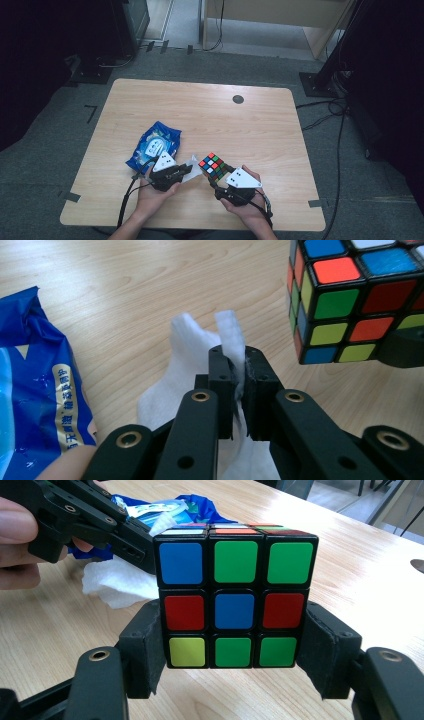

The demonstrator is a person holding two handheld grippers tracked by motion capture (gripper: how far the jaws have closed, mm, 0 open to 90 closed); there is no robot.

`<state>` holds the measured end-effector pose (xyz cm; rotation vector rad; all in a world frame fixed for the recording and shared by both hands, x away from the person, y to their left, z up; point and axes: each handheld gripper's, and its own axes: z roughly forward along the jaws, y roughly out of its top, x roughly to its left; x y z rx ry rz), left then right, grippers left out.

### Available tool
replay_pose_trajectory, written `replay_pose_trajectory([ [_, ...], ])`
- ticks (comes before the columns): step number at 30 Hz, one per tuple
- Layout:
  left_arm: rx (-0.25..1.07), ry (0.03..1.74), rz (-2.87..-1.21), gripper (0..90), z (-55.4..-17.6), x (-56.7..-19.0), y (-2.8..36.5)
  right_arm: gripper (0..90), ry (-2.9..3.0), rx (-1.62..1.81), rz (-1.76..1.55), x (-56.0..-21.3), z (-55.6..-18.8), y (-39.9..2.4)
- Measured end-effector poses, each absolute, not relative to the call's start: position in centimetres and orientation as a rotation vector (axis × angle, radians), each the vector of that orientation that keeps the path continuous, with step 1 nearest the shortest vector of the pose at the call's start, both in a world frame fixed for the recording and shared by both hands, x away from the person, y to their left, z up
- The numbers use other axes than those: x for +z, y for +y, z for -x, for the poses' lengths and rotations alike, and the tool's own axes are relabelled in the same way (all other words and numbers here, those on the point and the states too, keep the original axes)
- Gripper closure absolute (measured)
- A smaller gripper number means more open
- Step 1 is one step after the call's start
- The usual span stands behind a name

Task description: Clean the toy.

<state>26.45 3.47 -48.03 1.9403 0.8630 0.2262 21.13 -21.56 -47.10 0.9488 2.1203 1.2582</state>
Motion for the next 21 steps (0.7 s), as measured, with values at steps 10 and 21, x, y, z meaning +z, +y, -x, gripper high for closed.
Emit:
replay_pose_trajectory([
  [10,0.223,0.858,-1.901,70.5,-26.3,-47.4,3.9,35.3,2.12,1.261,-0.949,-47.2,-21.2,-21.5],
  [21,0.11,0.815,-1.854,54.6,-26.4,-46.9,4.1,35.3,2.117,1.263,-0.944,-47.2,-21.1,-21.5],
])
